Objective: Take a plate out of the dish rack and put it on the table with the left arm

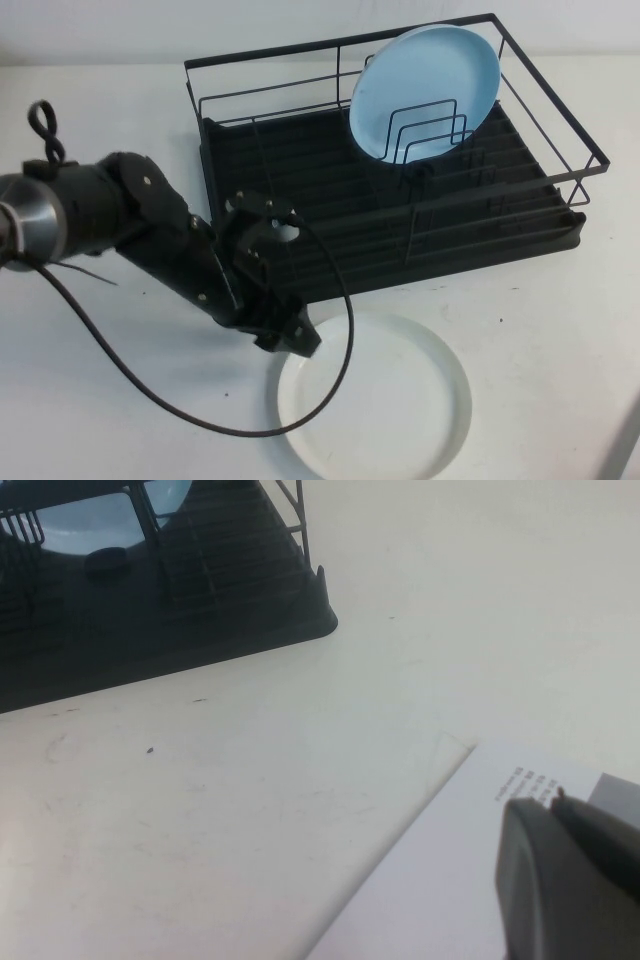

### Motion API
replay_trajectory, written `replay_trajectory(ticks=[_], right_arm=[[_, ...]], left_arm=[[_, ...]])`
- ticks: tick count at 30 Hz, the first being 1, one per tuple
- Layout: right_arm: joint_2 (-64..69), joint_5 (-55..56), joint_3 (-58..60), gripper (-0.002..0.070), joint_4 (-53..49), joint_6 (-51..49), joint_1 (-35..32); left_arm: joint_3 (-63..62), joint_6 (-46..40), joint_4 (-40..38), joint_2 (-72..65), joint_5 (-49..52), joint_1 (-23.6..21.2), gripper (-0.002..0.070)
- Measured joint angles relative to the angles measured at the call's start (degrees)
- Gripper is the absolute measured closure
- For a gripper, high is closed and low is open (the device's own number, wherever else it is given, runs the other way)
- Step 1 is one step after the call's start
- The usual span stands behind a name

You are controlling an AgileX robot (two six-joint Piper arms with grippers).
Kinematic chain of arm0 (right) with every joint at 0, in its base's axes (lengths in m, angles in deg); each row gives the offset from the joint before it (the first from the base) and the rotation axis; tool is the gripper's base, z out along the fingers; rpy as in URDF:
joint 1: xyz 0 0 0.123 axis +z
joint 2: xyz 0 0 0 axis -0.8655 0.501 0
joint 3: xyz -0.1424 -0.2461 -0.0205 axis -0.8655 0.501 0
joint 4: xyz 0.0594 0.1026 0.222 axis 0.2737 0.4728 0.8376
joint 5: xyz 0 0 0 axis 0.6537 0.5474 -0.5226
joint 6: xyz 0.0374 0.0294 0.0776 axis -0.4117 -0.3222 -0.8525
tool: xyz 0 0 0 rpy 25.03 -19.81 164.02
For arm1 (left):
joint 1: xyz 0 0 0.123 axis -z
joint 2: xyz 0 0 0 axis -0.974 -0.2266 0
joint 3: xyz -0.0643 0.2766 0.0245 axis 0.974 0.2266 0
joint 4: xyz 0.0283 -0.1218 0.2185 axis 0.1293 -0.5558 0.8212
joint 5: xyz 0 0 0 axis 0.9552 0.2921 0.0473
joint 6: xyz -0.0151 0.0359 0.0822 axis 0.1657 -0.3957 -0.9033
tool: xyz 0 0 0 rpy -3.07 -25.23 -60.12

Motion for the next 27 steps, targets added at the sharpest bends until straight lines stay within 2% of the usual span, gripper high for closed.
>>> replay_trajectory(ticks=[2,4,7,9,12,20,27], right_arm=[[0.0,0.0,0.0,0.0696,0.0,0.0,0.0],[0.0,0.0,0.0,0.0696,0.0,0.0,0.0],[0.0,0.0,0.0,0.0696,0.0,0.0,0.0],[0.0,0.0,0.0,0.0696,0.0,0.0,0.0],[0.0,0.0,0.0,0.0696,0.0,0.0,0.0],[0.0,0.0,0.0,0.0697,0.0,0.0,0.0],[0.0,0.0,0.0,0.0696,0.0,0.0,0.0]], left_arm=[[-1.2,2.8,5.5,2.5,0.4,0.0,0.0247],[-2.2,5.7,10.3,6.1,0.5,0.0,0.0326],[-2.4,8.2,16.1,14.3,-0.1,0.0,0.0532],[-1.5,9.2,18.6,20.5,-1.6,0.0,0.0615],[3.0,11.1,19.6,30.0,-6.1,0.0,0.0657],[23.1,19.1,19.7,55.3,-20.1,0.0,0.0675],[33.5,20.7,18.5,71.2,-18.1,0.0,0.0675]])
